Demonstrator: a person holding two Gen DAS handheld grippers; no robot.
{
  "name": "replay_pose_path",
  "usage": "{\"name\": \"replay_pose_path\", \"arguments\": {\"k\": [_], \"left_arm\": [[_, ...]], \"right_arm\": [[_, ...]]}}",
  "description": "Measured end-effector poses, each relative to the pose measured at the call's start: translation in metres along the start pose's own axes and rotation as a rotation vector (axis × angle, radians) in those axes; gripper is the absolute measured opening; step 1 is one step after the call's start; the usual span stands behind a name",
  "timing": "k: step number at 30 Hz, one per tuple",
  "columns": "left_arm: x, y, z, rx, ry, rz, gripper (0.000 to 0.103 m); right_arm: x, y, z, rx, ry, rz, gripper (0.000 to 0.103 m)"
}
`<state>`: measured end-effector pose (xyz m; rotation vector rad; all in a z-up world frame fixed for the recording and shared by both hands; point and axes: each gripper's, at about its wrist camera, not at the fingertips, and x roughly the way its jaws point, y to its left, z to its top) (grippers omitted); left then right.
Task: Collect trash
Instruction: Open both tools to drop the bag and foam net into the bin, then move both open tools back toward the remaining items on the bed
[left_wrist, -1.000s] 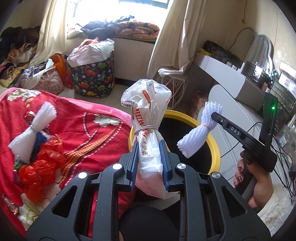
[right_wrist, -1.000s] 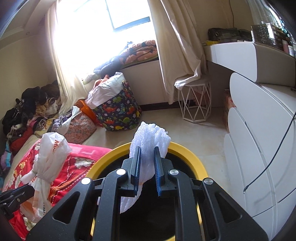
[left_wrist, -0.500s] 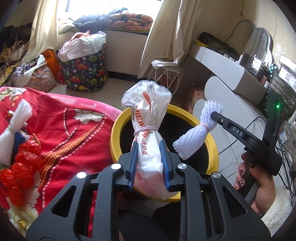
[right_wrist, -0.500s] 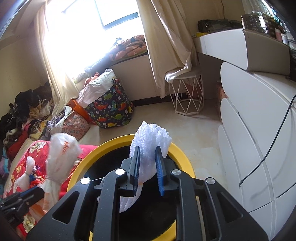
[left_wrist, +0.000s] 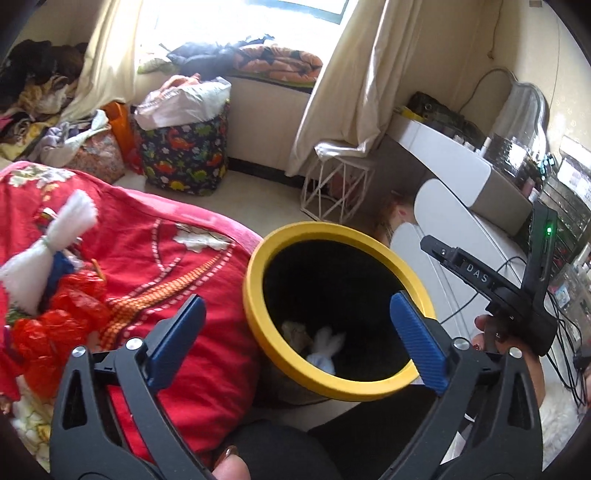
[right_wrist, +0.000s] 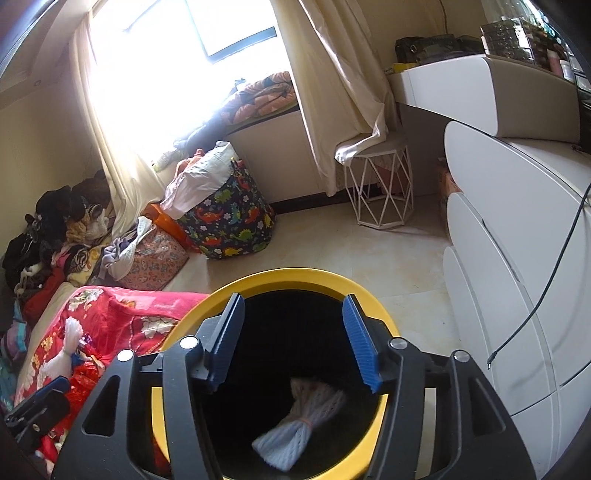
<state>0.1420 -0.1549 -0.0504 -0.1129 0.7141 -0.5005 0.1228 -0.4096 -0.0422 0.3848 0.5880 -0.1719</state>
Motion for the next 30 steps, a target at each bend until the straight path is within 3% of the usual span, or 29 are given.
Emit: {"name": "replay_pose_path", "arguments": {"k": [15, 30], "left_arm": [[-0.038, 0.024, 0.004, -0.002, -0.090, 0.112, 0.092], [-0.066, 0.053, 0.011, -0.050, -0.156, 0.193, 0.092]], "right_arm": [[-0.009, 0.039, -0.004, -0.073, -0.004, 0.079, 0.068], [-0.022, 0.083, -0.011, -0.143, -0.003, 0.174, 0.073]]}}
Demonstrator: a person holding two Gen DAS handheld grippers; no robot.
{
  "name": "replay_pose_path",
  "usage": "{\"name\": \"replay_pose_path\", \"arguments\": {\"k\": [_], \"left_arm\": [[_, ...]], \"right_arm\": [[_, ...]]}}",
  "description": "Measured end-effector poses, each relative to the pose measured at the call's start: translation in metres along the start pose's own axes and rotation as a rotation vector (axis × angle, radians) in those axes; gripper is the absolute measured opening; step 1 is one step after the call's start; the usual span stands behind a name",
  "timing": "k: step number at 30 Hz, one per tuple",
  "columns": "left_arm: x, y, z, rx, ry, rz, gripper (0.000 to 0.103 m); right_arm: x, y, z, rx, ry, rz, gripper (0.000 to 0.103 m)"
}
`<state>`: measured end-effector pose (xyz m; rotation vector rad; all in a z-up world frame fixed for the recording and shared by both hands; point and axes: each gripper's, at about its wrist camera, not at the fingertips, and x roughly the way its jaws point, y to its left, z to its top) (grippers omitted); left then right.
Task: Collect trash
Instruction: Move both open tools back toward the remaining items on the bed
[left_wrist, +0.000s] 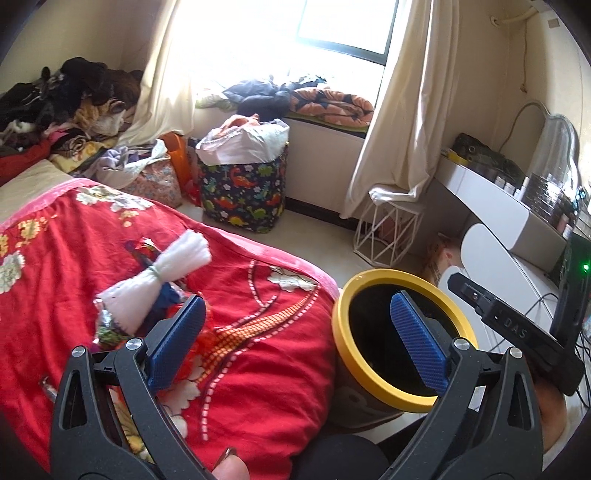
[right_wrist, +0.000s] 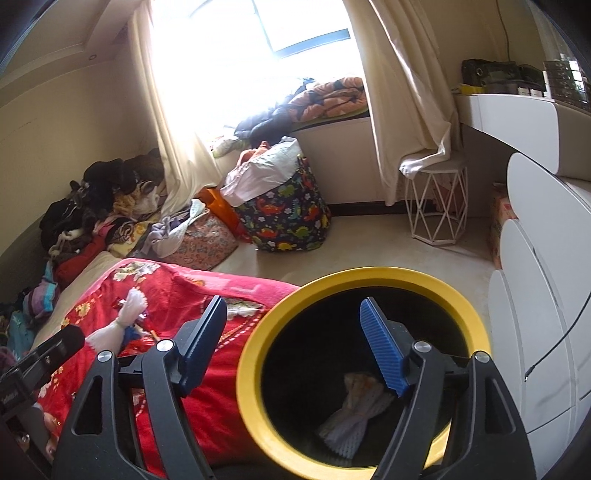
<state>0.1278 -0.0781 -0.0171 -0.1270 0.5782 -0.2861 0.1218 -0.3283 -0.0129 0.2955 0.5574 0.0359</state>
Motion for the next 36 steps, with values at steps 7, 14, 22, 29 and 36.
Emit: {"name": "replay_pose_path", "arguments": {"k": [7, 14, 22, 29, 36], "left_arm": [[-0.009, 0.018, 0.004, -0.020, -0.028, 0.041, 0.092], [-0.018, 0.033, 0.008, -0.038, -0.060, 0.071, 0.092], [-0.024, 0.050, 0.011, -0.059, -0.079, 0.105, 0.092], [-0.028, 0.065, 0.012, -0.077, -0.090, 0.135, 0.092], [-0.029, 0.083, 0.011, -0.104, -0.093, 0.153, 0.092]], "right_arm": [[-0.004, 0.015, 0.001, -0.023, -0.011, 0.028, 0.074], [-0.009, 0.028, 0.001, -0.043, -0.036, 0.055, 0.075], [-0.015, 0.043, -0.001, -0.073, -0.054, 0.081, 0.078], [-0.015, 0.058, -0.002, -0.100, -0.049, 0.104, 0.079], [-0.013, 0.078, -0.007, -0.139, -0.041, 0.131, 0.081]]}}
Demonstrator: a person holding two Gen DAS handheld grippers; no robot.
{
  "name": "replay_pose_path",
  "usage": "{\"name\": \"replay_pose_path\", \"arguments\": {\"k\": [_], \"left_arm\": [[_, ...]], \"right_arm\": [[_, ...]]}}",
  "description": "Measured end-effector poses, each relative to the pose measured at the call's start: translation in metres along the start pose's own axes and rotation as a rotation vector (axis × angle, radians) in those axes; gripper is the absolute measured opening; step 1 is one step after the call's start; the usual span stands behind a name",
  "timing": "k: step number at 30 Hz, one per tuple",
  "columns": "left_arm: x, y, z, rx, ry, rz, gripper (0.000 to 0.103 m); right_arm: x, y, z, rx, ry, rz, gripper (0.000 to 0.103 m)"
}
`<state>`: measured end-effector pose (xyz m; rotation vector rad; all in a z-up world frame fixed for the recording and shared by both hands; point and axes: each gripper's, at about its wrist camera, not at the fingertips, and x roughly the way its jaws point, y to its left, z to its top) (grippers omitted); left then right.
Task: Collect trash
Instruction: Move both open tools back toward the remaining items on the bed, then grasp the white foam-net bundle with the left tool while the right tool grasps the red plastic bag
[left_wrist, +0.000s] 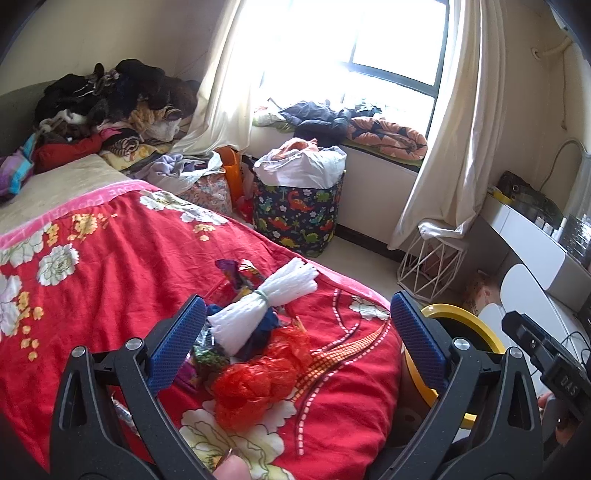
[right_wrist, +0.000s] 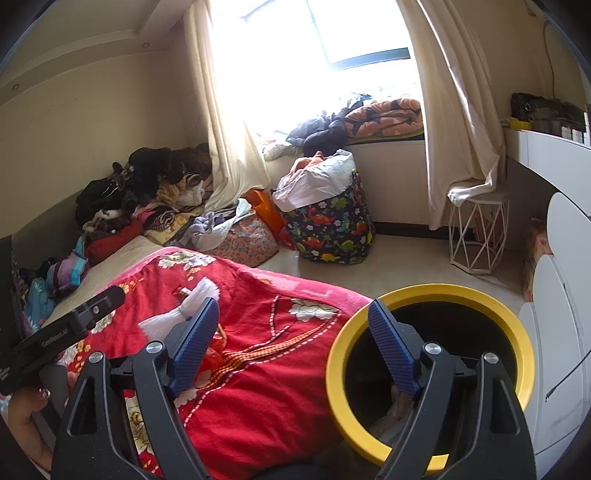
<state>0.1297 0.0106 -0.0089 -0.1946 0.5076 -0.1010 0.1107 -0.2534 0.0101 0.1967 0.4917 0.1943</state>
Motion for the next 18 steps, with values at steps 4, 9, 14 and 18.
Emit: {"name": "replay_pose_path", "arguments": {"k": [4, 9, 14, 18], "left_arm": [[0.001, 0.014, 0.001, -0.020, 0.000, 0.020, 0.092], [0.003, 0.035, 0.003, -0.036, 0.015, 0.064, 0.092], [0.005, 0.059, 0.003, -0.074, 0.037, 0.088, 0.092], [0.009, 0.076, 0.003, -0.095, 0.059, 0.098, 0.092]], "right_arm": [[0.004, 0.011, -0.002, -0.021, 0.010, 0.013, 0.082], [0.010, 0.028, -0.007, -0.052, 0.029, 0.035, 0.082], [0.017, 0.047, -0.015, -0.087, 0.052, 0.063, 0.083], [0.025, 0.065, -0.020, -0.114, 0.075, 0.090, 0.083]]}}
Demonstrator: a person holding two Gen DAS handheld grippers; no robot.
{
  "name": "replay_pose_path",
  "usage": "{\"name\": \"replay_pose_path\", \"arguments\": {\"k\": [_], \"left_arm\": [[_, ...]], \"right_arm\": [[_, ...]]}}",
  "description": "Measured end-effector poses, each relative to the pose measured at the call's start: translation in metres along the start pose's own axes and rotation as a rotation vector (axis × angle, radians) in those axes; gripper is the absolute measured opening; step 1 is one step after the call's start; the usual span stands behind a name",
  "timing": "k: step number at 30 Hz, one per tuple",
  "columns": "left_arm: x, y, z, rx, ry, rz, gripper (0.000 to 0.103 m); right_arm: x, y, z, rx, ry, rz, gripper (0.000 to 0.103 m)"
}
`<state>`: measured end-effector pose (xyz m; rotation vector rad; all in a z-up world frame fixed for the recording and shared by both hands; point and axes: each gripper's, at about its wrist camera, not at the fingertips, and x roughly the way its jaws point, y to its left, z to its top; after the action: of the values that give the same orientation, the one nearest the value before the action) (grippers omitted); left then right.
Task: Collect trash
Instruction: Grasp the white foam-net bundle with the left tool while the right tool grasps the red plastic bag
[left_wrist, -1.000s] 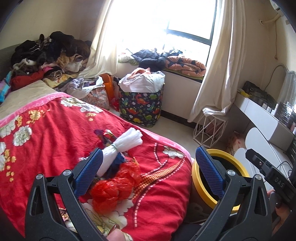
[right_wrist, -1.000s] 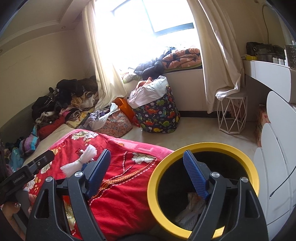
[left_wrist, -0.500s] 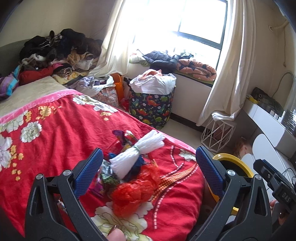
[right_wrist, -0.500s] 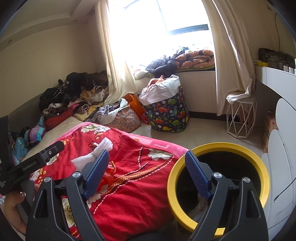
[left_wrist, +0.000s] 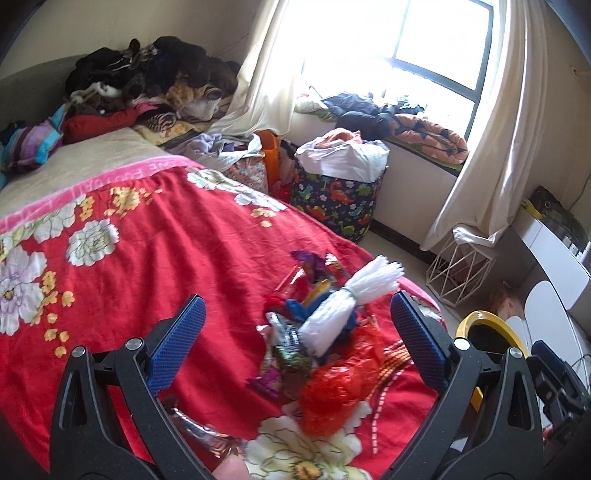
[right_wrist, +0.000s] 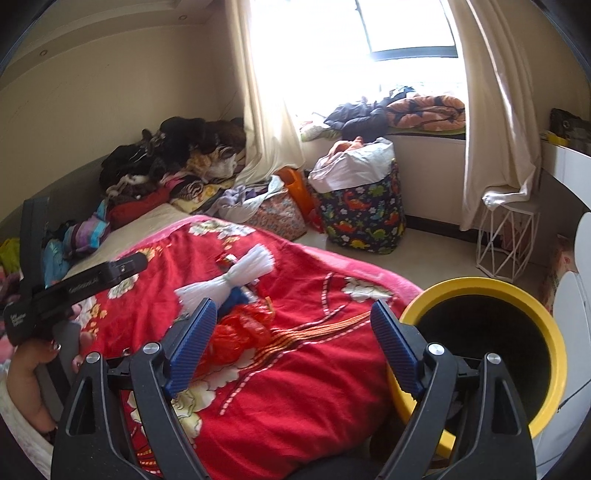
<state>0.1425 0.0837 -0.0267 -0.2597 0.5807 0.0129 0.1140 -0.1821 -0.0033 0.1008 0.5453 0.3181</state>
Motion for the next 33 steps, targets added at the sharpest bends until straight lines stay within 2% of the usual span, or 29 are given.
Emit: {"name": "replay_pose_path", "arguments": {"k": [5, 12, 18, 23, 27, 33], "left_arm": [[0.006, 0.010, -0.001, -0.014, 0.028, -0.020, 0.091], [0.022, 0.005, -0.006, 0.023, 0.086, -0.059, 0.077], [0.041, 0.006, -0.007, -0.007, 0.153, -0.124, 0.063], [0.059, 0.008, -0.006, -0.004, 0.224, -0.163, 0.060], [0.070, 0.010, -0.005, -0.030, 0.259, -0.223, 0.060], [0.080, 0.012, -0.008, -0.046, 0.292, -0.240, 0.043]], "right_arm": [[0.015, 0.021, -0.006, -0.024, 0.035, 0.042, 0.083], [0.046, 0.045, -0.023, -0.048, 0.123, 0.098, 0.083], [0.069, 0.049, -0.032, -0.002, 0.175, 0.140, 0.083], [0.088, 0.049, -0.040, 0.052, 0.237, 0.166, 0.083], [0.096, 0.054, -0.046, 0.048, 0.259, 0.193, 0.083], [0.107, 0.067, -0.052, 0.030, 0.287, 0.206, 0.083]]}}
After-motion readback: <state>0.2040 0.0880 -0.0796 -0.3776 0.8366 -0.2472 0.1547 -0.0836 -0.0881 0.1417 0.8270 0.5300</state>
